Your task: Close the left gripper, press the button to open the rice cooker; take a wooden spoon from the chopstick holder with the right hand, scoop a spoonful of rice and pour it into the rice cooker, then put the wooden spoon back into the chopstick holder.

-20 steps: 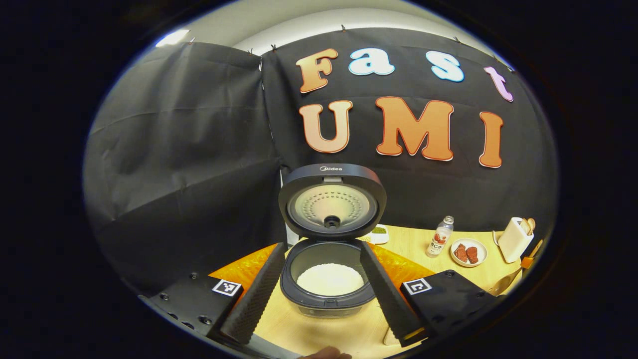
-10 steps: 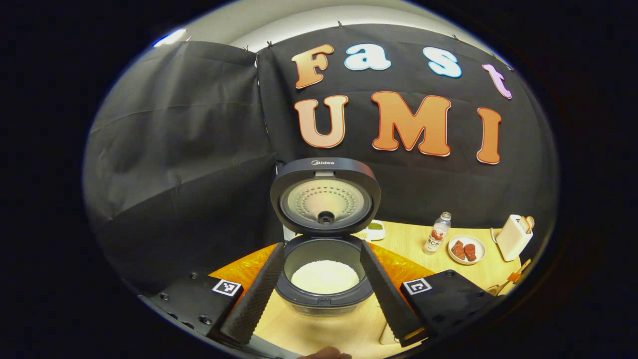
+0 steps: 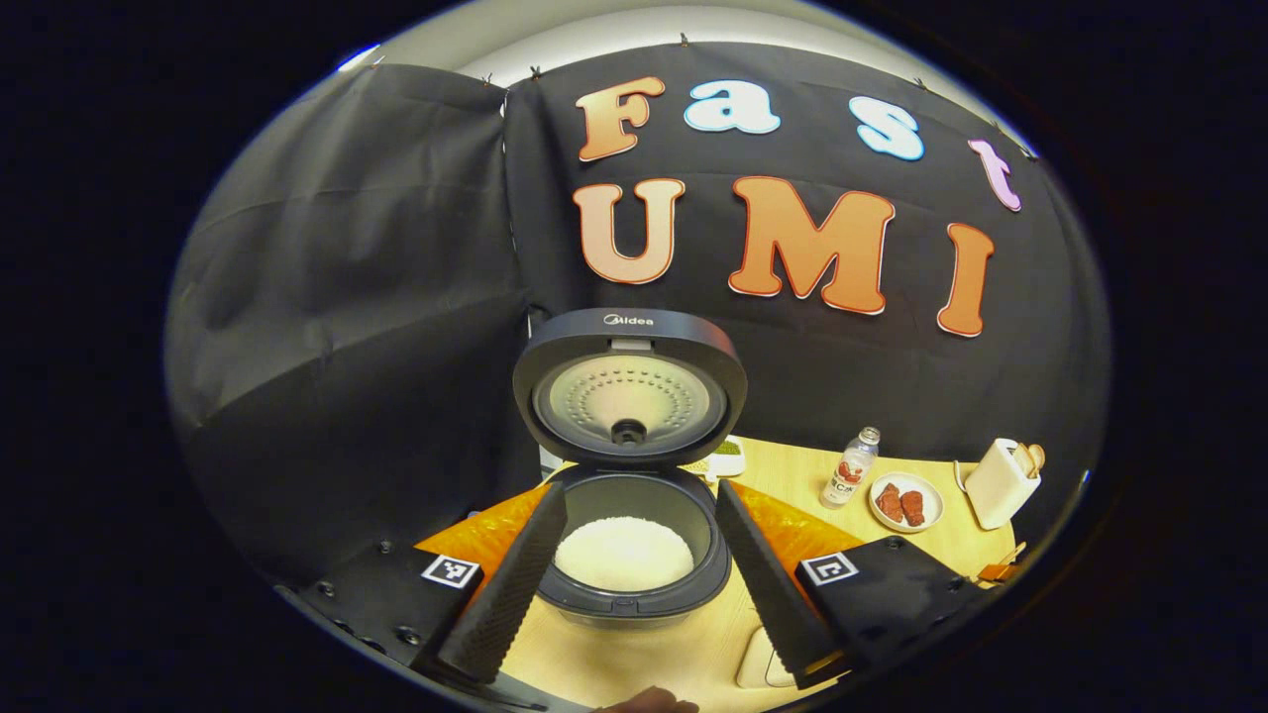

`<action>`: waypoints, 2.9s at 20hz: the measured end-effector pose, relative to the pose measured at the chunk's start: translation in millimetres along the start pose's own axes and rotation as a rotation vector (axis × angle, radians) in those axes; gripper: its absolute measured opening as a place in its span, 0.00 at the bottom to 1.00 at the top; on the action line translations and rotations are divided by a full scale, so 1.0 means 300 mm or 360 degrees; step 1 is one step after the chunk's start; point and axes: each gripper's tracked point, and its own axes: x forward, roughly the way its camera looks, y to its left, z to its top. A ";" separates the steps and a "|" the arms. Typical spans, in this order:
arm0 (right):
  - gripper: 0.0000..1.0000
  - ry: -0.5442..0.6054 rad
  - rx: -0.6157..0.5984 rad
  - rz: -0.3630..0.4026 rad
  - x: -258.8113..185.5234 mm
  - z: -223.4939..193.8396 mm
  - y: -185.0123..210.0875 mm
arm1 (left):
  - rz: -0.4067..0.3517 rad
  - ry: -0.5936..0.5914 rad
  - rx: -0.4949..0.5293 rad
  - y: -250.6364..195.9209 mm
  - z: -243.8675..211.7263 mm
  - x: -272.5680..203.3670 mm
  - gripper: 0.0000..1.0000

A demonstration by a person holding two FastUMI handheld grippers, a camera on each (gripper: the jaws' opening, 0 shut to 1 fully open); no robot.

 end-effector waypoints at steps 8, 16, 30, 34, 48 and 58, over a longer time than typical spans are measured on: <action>0.83 -0.0140 -0.0131 -0.0001 -0.139 0.167 0.028 | -0.0171 -0.0143 -0.0125 -0.008 0.343 0.131 0.98; 0.91 -0.0331 -0.0321 -0.0046 -0.287 0.274 0.054 | -0.0112 -0.0044 0.0051 -0.042 0.475 0.398 0.99; 0.93 -0.0292 -0.0285 -0.0115 -0.315 0.209 -0.022 | 0.0037 0.0865 -0.0097 0.052 -0.060 0.387 1.00; 0.93 -0.0267 -0.0331 -0.0062 -0.296 0.205 0.035 | 0.0045 0.1018 -0.0113 0.048 -0.191 0.343 1.00; 0.93 -0.0158 -0.0463 0.0027 -0.237 0.135 0.162 | 0.0126 0.1087 -0.0023 0.047 -0.411 0.315 1.00; 0.93 -0.0180 -0.0563 0.0150 -0.225 0.156 0.293 | 0.0172 0.0767 -0.0050 0.035 -0.378 0.308 1.00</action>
